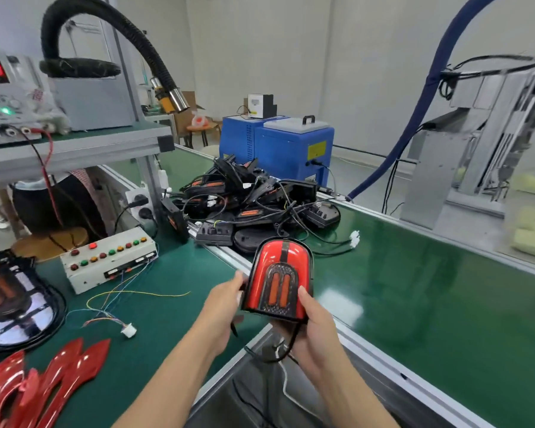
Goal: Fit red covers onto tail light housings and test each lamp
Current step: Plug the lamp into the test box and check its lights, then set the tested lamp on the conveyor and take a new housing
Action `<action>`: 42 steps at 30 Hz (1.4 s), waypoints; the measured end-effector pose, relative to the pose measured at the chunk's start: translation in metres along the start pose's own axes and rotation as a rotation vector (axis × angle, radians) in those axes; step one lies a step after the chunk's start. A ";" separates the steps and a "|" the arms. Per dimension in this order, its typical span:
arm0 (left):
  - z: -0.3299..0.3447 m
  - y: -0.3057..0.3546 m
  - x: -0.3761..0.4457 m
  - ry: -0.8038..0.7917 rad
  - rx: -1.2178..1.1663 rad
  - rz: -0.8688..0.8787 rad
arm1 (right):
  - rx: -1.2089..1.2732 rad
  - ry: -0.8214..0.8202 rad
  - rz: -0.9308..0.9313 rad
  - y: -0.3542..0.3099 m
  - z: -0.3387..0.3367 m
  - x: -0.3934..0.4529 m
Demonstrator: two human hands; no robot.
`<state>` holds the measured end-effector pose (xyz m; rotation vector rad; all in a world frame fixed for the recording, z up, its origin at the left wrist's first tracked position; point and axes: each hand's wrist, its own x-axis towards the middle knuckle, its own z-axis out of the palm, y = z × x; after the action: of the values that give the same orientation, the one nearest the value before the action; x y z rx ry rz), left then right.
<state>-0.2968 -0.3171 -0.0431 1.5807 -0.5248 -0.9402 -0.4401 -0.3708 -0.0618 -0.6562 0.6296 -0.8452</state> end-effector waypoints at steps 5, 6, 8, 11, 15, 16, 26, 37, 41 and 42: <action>0.076 0.015 0.037 0.020 -0.027 0.029 | 0.163 0.313 -0.090 -0.034 -0.032 0.037; 0.087 0.011 0.042 -0.003 0.002 0.024 | 0.158 0.359 -0.095 -0.041 -0.038 0.044; 0.104 0.002 0.050 -0.062 0.004 -0.014 | 0.141 0.417 -0.069 -0.051 -0.050 0.058; 0.110 -0.011 0.060 -0.117 -0.097 -0.110 | 0.108 0.463 -0.052 -0.061 -0.060 0.075; 0.105 -0.025 0.058 -0.104 -0.123 -0.145 | 0.088 0.499 -0.044 -0.070 -0.066 0.096; 0.102 -0.027 0.053 -0.092 -0.090 -0.094 | 0.077 0.510 -0.045 -0.070 -0.067 0.100; 0.053 -0.064 -0.009 -0.066 -0.058 0.125 | -0.697 0.704 -0.006 -0.065 -0.088 0.118; 0.000 -0.074 -0.054 0.069 -0.103 0.228 | -1.234 0.795 -0.023 -0.070 -0.097 0.084; -0.047 -0.087 -0.067 0.201 -0.069 0.214 | -1.141 0.798 -0.486 -0.049 -0.059 0.054; -0.060 -0.089 -0.069 0.239 -0.051 0.212 | -1.100 0.702 -0.607 -0.037 -0.041 0.045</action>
<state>-0.3030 -0.2069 -0.1082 1.5320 -0.4843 -0.5909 -0.4641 -0.4370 -0.0714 -1.6198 1.6247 -1.2901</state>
